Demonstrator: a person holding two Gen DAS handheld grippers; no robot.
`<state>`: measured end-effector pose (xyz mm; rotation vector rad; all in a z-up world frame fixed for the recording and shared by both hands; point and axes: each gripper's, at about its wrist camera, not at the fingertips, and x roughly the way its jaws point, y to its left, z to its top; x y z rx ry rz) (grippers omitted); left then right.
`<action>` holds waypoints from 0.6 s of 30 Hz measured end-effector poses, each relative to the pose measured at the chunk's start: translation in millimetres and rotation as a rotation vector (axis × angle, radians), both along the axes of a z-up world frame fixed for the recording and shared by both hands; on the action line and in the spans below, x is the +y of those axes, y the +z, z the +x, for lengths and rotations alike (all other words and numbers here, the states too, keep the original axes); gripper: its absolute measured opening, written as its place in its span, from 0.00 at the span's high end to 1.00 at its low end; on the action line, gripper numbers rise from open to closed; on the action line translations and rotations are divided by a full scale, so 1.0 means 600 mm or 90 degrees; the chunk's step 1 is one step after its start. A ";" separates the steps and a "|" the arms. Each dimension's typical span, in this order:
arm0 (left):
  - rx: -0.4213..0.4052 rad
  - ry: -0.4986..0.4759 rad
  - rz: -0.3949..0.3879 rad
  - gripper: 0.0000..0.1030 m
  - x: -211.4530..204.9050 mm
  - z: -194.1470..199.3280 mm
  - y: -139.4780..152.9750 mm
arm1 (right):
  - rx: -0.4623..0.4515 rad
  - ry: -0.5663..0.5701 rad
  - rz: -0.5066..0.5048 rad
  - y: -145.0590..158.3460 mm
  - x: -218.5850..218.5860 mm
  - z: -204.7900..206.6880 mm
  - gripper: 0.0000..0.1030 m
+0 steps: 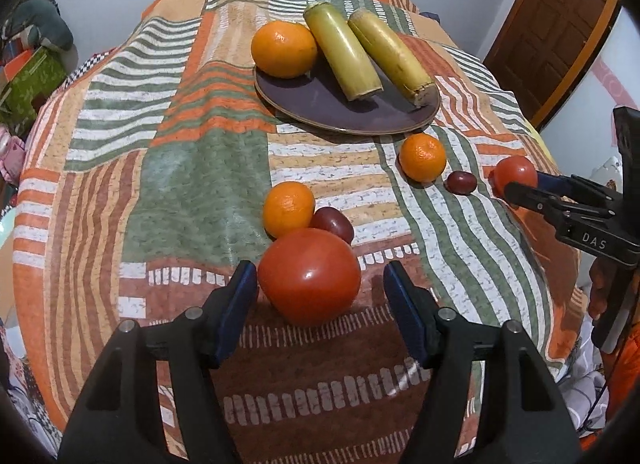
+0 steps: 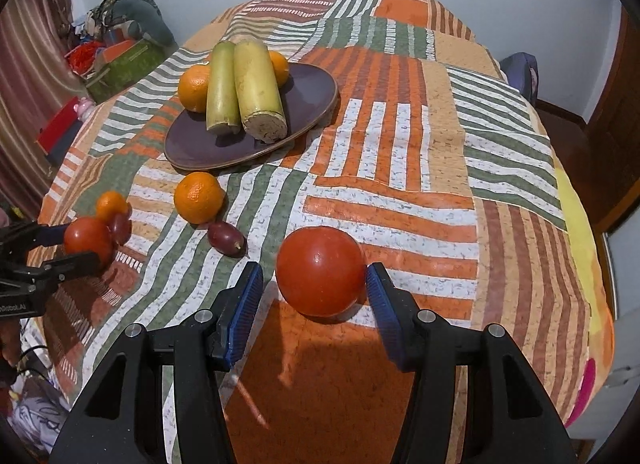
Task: Organize fruits
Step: 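Withdraw both tools and move them toward the red tomatoes, then grasp a large red tomato with the left tool while the right tool grasps another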
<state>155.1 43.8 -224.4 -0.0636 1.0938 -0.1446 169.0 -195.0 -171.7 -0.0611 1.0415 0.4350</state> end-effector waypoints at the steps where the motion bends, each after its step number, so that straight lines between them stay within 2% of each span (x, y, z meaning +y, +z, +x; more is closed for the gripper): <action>1: 0.005 0.003 -0.004 0.44 0.002 0.002 -0.003 | 0.001 0.000 0.001 -0.001 0.000 0.001 0.51; 4: 0.014 0.015 -0.011 0.51 0.010 0.005 -0.009 | 0.001 -0.001 0.003 -0.003 -0.001 0.002 0.53; 6: 0.015 0.017 -0.025 0.51 0.016 0.004 -0.010 | -0.005 -0.001 0.001 -0.001 -0.002 0.002 0.58; 12: 0.011 0.019 -0.025 0.51 0.018 -0.001 0.000 | -0.008 0.001 0.011 0.006 -0.005 0.003 0.59; 18: -0.025 0.015 -0.020 0.51 0.023 -0.005 0.039 | -0.035 0.007 0.014 0.027 0.004 0.011 0.59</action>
